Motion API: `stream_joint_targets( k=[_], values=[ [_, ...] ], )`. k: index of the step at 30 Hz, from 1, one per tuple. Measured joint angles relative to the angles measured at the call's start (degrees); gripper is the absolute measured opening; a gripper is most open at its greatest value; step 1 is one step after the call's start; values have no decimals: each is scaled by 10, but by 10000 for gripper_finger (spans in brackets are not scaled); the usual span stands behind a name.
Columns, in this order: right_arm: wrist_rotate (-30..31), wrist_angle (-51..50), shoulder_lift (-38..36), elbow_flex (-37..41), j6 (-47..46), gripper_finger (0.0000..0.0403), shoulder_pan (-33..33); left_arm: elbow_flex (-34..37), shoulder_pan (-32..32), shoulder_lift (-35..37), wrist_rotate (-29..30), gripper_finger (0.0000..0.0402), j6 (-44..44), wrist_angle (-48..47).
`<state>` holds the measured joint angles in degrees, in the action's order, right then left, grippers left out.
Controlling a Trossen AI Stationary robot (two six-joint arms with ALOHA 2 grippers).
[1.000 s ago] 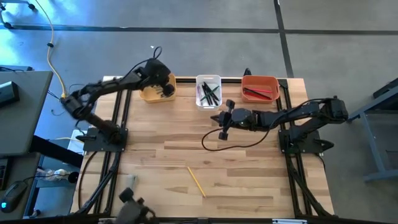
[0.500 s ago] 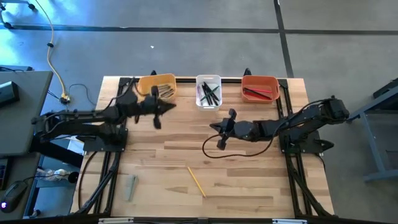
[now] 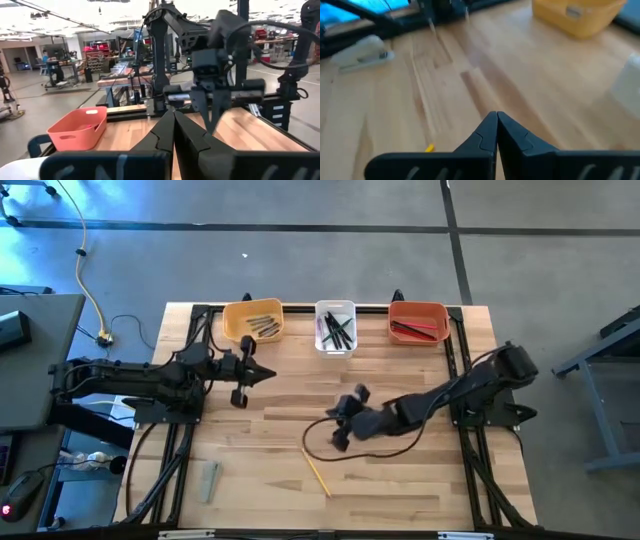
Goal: Sort crayons/erasers/pens/pencils in bins
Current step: Put the yellow pencil into the orange bin
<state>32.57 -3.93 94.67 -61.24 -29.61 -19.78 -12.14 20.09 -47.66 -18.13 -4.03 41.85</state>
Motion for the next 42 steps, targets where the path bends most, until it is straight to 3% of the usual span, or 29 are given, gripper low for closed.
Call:
stream_joint_targets(
  k=[7, 18, 25, 33, 37, 42],
  values=[
    [-18, -161, 113, -142, -115, 0, -29, 0, -5, 0, 0, 1, -10, 0],
    [-110, -229, 252, -271, -214, 4, -66, 0, -21, 0, 1, 0, -6, -1],
    [-156, -247, 320, -322, -236, 66, -83, 0, -26, 0, 1, 1, -6, -3],
    [-160, -275, 365, -366, -246, 124, -88, 0, -26, -1, 1, 1, -4, -23],
    [-155, -296, 366, -368, -243, 114, -88, 1, -26, -1, 1, 0, 5, -22],
    [-148, -349, 366, -369, -227, 65, -88, 2, -26, -1, 1, 0, 9, -22]
  ],
)
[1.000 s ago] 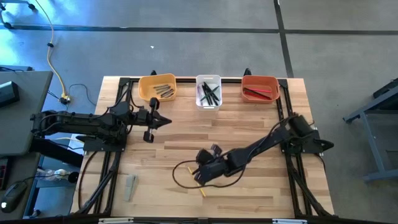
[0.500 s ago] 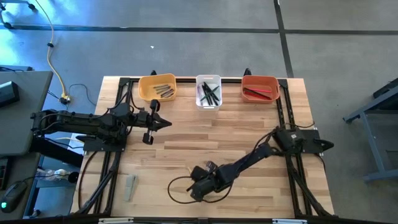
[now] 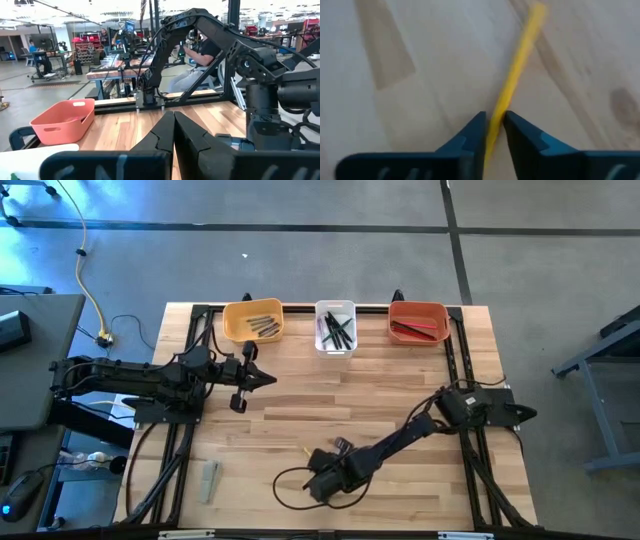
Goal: Sort crayons/erasers/pens/pencils in bins
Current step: Put the yellow pencil into the orange bin
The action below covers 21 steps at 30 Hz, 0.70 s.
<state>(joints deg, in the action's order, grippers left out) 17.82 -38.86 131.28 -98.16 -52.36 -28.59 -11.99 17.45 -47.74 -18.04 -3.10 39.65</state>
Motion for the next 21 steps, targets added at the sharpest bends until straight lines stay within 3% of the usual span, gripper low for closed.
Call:
stream_joint_targets(
  k=[5, 12, 21],
  values=[
    [-15, -43, -1, 0, 26, 30, 7, 0, -5, 0, 0, 0, 1, 0],
    [-57, -57, -1, 1, 113, 48, 24, 0, -20, 0, 2, 0, 0, 0],
    [-41, -78, -20, 6, 223, 6, 25, 1, -27, 0, 3, 1, 10, 0]
  ],
)
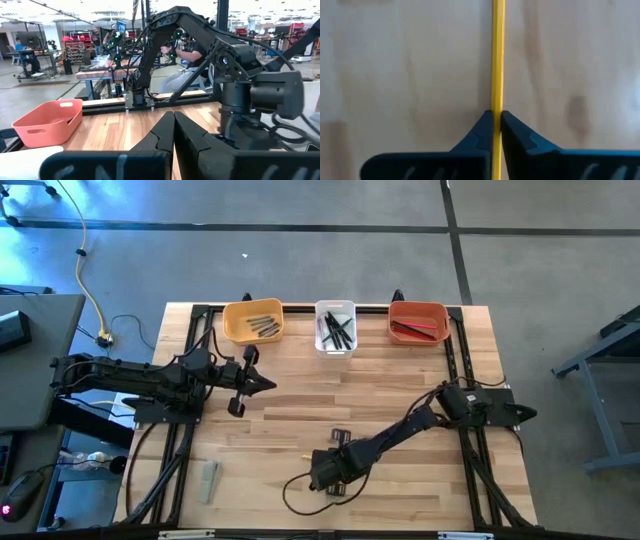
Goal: Sort crayons/erasers/pens/pencils in bins
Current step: Put the yellow pencil into the orange bin
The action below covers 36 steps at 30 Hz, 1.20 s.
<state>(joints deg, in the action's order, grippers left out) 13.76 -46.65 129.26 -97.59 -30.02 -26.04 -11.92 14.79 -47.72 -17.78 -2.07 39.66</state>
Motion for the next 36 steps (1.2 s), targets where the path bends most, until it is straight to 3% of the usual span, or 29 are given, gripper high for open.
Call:
stream_joint_targets(
  k=[6, 12, 18, 22, 26, 30, 36],
  values=[
    [59, -39, -36, 3, 19, 8, 1, 0, 0, 0, 0, 1, 4, 0],
    [97, 1, -74, 56, 20, 3, -6, 0, 0, 0, 0, 1, 4, -5],
    [116, 205, -163, 226, 63, 3, -10, 0, 0, 0, 0, 1, 4, -5],
    [160, 381, -254, 367, 85, 2, -8, 0, 0, 0, 2, 1, 4, -4],
    [194, 485, -347, 486, 95, 2, 8, 0, 0, 0, 4, 0, 4, -4],
    [254, 478, -447, 554, 101, 2, 38, 0, 0, 0, 4, 1, 4, -4],
    [309, 370, -585, 597, 171, 2, 130, 0, 0, 0, 5, 1, 4, -4]
  ],
)
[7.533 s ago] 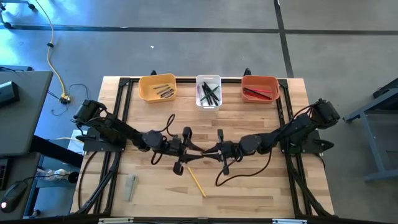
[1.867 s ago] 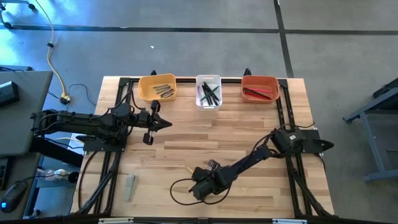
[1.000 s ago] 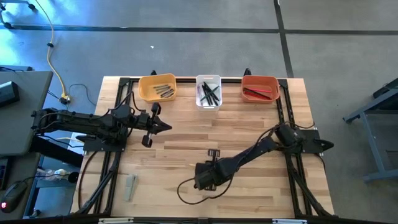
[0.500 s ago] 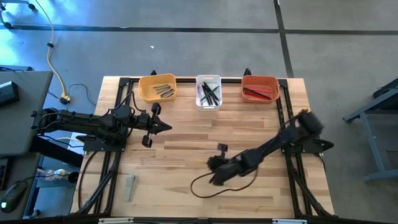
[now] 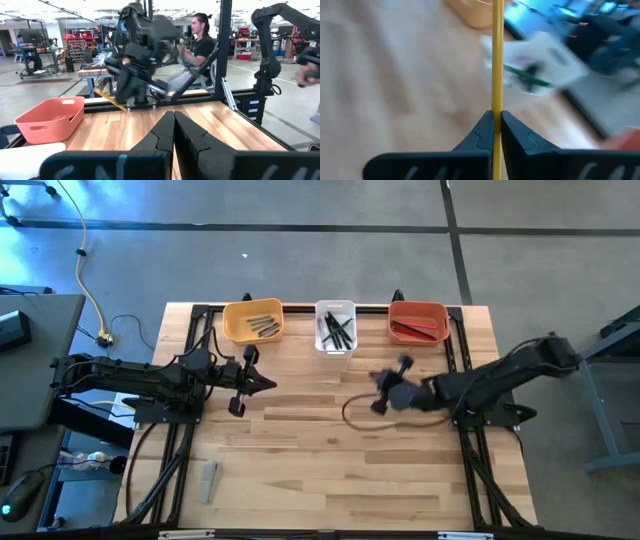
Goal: Sort crayons/erasers/pens/pencils in bins
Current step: Put the yellow pencil into the orange bin
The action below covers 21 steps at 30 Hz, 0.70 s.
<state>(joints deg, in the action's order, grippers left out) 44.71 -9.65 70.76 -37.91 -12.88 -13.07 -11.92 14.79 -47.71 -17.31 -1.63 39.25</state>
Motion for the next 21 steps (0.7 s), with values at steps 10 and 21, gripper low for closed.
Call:
stream_joint_targets(
  k=[10, 21],
  values=[
    [-25, -100, -72, 0, 255, 2, 240, 0, 0, 0, 30, 1, 0, -4],
    [-154, -137, -67, 0, 469, 2, 515, 0, 0, 0, 30, 0, 0, -4]
  ],
)
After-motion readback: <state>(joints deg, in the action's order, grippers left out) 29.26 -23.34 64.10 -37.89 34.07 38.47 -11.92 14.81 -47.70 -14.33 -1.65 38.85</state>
